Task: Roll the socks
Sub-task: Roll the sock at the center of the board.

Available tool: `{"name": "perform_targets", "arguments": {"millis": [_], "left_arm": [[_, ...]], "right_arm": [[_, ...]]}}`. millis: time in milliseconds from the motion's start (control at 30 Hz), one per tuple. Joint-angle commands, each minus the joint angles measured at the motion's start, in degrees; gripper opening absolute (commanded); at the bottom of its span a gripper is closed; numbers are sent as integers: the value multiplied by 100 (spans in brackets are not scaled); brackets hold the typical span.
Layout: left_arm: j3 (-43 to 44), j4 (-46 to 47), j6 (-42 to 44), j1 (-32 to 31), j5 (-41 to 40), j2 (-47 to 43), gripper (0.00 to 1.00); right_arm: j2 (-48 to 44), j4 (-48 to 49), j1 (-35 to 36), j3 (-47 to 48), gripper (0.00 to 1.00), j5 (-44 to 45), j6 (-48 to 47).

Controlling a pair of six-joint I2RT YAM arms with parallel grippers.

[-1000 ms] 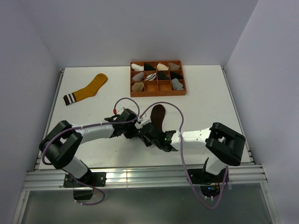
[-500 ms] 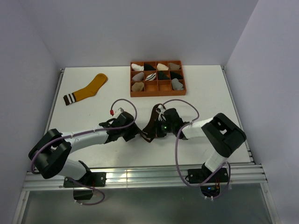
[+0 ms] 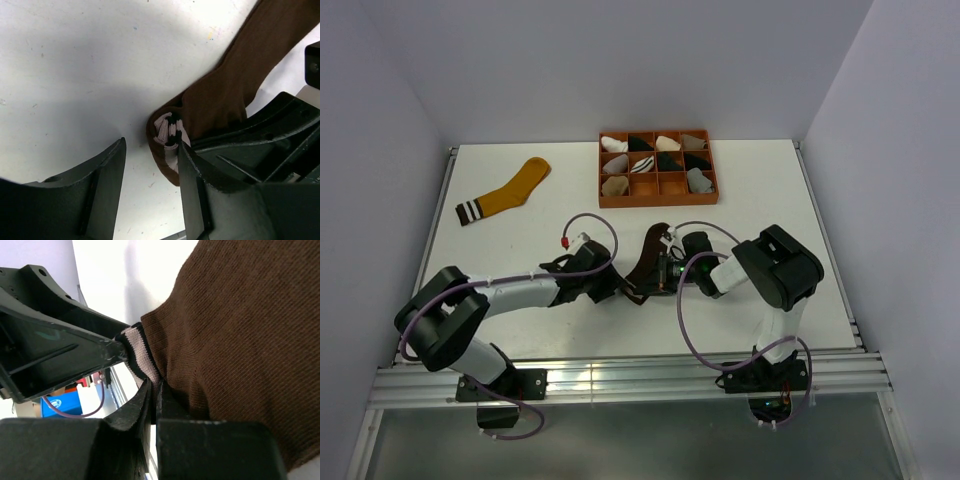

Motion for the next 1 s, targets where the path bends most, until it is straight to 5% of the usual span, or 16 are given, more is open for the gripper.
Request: {"name": "perform_targets", "arguments": {"millis": [0, 200, 367, 500, 667, 867, 967], "left_arm": [[127, 205, 45, -25, 27, 126, 50], [224, 170, 89, -25, -9, 406, 43], [285, 39, 107, -25, -17, 609, 25], [355, -145, 159, -25, 0, 662, 12], [496, -453, 282, -25, 18, 644, 1], [663, -682, 379, -34, 79, 635, 0], [707, -717, 388, -34, 123, 618, 0]], "right_arm": [[237, -545, -10, -192, 1, 115, -114], [238, -702, -18, -148, 2, 212, -237], [-210, -1185, -1, -95, 7, 440, -755], [-955, -1862, 130, 19, 26, 922, -1291], [-1958, -2872, 561, 133, 37, 2371, -2029], [-2978, -3498, 1571, 283, 41, 4374, -2750], [-3190, -3437, 1941, 283, 43, 4588, -3058]]}}
